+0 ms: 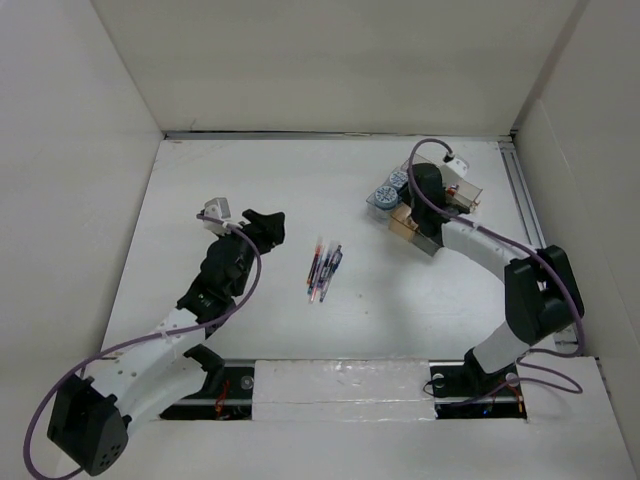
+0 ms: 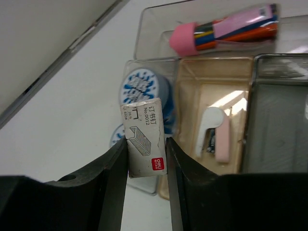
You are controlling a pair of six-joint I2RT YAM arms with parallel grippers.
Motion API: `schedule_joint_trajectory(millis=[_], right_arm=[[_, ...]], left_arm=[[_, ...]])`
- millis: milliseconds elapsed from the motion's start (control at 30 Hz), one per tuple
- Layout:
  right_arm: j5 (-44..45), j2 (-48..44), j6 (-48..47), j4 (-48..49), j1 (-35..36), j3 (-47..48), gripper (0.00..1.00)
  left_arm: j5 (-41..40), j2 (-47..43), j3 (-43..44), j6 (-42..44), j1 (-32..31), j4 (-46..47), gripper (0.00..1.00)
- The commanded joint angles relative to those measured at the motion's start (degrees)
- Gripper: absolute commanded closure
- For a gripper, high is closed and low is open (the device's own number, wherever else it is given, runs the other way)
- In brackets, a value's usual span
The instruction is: Organize the desk
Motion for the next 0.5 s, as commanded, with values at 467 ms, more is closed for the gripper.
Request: schedule_joint_trajectory(millis=[467], right_arm=[[-7.5,-0.1,9.9,-4.8,-4.3,-4.9,0.51]], left_arm=[[2.6,-3.5,0.4,2.2,-0.1,3.1,0.37]])
